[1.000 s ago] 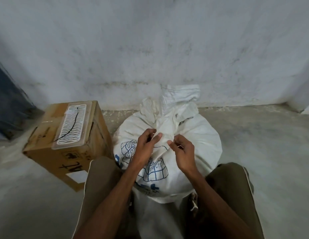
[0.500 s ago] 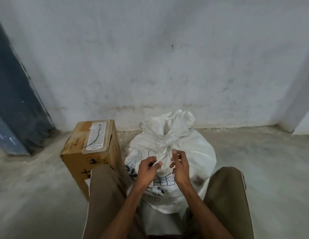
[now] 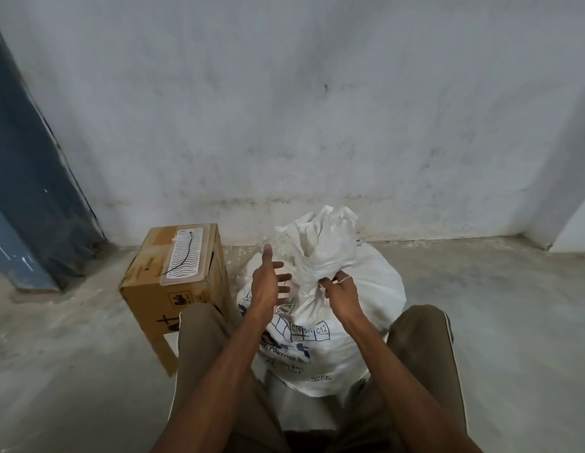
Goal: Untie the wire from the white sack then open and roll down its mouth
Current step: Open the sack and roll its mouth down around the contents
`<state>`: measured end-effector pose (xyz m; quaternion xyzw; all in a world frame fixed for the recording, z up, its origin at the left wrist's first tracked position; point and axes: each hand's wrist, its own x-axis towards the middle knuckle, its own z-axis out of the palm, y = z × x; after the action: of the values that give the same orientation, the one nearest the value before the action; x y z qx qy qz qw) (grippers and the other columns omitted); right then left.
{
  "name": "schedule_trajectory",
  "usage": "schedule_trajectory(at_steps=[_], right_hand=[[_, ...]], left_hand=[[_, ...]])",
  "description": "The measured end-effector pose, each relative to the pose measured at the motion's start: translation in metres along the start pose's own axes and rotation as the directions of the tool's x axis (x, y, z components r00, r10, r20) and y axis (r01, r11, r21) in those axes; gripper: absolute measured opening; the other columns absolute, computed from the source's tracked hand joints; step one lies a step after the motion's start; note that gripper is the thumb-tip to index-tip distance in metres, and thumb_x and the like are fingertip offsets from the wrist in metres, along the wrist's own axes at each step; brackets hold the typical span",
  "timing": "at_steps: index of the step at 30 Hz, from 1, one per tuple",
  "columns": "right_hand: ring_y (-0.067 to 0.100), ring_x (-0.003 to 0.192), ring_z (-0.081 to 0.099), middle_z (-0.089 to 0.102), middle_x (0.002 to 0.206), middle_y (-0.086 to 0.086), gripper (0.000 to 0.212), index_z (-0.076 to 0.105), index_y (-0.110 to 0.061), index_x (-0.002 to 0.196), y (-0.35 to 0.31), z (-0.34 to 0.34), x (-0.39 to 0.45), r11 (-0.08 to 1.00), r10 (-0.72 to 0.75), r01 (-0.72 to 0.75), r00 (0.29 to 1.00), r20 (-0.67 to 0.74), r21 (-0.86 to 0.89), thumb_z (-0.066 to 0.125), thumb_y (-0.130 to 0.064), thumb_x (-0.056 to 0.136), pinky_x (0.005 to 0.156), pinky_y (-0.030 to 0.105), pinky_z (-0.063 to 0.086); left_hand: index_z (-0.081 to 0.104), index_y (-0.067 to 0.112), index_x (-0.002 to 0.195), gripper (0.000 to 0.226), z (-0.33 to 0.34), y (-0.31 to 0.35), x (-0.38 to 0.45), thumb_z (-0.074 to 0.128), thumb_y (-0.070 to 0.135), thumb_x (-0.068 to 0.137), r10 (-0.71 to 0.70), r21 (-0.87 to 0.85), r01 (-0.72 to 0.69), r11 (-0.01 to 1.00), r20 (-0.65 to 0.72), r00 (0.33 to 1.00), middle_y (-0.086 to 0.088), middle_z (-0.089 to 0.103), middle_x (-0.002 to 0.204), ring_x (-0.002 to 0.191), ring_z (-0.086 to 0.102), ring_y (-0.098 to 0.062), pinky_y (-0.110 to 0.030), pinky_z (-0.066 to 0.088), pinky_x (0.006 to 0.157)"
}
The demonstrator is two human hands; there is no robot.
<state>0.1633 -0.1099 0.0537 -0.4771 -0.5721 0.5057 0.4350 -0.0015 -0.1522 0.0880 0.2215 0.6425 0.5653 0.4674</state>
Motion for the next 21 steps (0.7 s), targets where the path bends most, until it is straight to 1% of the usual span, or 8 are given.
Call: schedule_trajectory(at_steps=[3,5,8,11,13,15,17,21], right_hand=[[-0.002,0.063,0.060,0.071,0.077,-0.005,0.006,0.069,-0.006,0.085,0.000,-0.008,-0.003,0.994,-0.067,0.070,0.997,0.040,-0.083,0.066,-0.002,0.082,0.058,0.015,0.045],[0.010,0.065,0.062,0.070,0.074,0.001,0.004,0.067,-0.003,0.079,-0.002,-0.021,0.002,0.995,-0.002,0.012,0.995,0.102,-0.097,0.065,0.001,0.078,0.054,0.017,0.045],[0.033,0.071,0.060,0.064,0.084,0.018,0.019,0.064,0.005,0.088,-0.010,-0.043,0.017,0.969,0.195,-0.207,0.975,0.103,0.131,0.046,0.007,0.094,0.048,0.030,0.047],[0.033,0.078,0.063,0.064,0.086,0.016,0.039,0.064,-0.006,0.091,-0.024,-0.060,0.031,0.779,0.349,-0.263,0.936,-0.045,0.569,0.037,-0.029,0.107,0.069,0.042,0.057],[0.033,0.097,0.066,0.069,0.103,0.014,0.060,0.067,-0.011,0.105,-0.032,-0.068,0.045,0.710,0.393,-0.273,0.918,-0.045,0.649,0.042,-0.065,0.098,0.094,0.049,0.054],[0.034,0.110,0.067,0.070,0.117,0.014,0.075,0.066,-0.012,0.123,-0.046,-0.069,0.053,0.827,0.355,-0.324,0.935,0.019,0.461,0.054,-0.075,0.086,0.103,0.050,0.050],[0.035,0.111,0.067,0.070,0.121,0.015,0.066,0.062,-0.005,0.130,-0.058,-0.066,0.061,0.906,0.345,-0.333,0.939,0.000,0.260,0.076,-0.049,0.084,0.103,0.051,0.051],[0.037,0.117,0.063,0.067,0.125,0.019,0.045,0.063,-0.001,0.126,-0.079,-0.055,0.071,0.981,0.190,-0.196,0.969,-0.160,-0.018,0.075,-0.013,0.084,0.103,0.050,0.050]], left_hand=[[0.070,0.020,0.096,0.078,0.012,0.028,0.000,0.055,0.090,0.067,0.056,0.126,-0.059,0.990,0.028,0.998,-0.006,0.076,0.090,0.082,0.074,-0.027,-0.042,0.062,0.067],[0.072,0.011,0.095,0.061,0.021,0.040,0.005,0.077,0.064,0.065,0.102,0.218,-0.118,0.969,0.083,0.991,-0.013,0.076,0.091,0.075,0.074,-0.026,-0.041,0.062,0.066],[0.071,0.005,0.100,0.032,0.030,0.046,0.008,0.076,0.020,0.072,0.185,0.316,-0.227,0.921,0.158,0.970,-0.020,0.074,0.098,0.075,0.073,-0.030,-0.039,0.061,0.061],[0.069,0.004,0.091,0.018,0.035,0.041,0.006,0.068,0.008,0.074,0.243,0.413,-0.320,0.852,0.229,0.943,-0.018,0.071,0.092,0.082,0.071,-0.033,-0.044,0.062,0.062],[0.068,0.002,0.084,0.016,0.037,0.037,0.002,0.065,0.008,0.069,0.254,0.508,-0.387,0.770,0.313,0.915,-0.015,0.068,0.079,0.071,0.065,-0.030,-0.041,0.059,0.058],[0.063,0.001,0.071,0.018,0.037,0.036,-0.005,0.063,0.014,0.058,0.241,0.631,-0.461,0.624,0.406,0.882,-0.006,0.053,0.062,0.059,0.050,-0.023,-0.035,0.043,0.052],[0.055,0.007,0.058,0.018,0.037,0.038,-0.010,0.061,0.021,0.048,0.153,0.731,-0.475,0.489,0.464,0.872,0.001,0.044,0.056,0.054,0.042,-0.018,-0.030,0.032,0.054],[0.061,0.010,0.081,0.033,0.028,0.050,-0.007,0.073,0.033,0.061,-0.018,0.823,-0.413,0.390,0.455,0.890,-0.004,0.064,0.076,0.069,0.065,-0.023,-0.028,0.047,0.059]])
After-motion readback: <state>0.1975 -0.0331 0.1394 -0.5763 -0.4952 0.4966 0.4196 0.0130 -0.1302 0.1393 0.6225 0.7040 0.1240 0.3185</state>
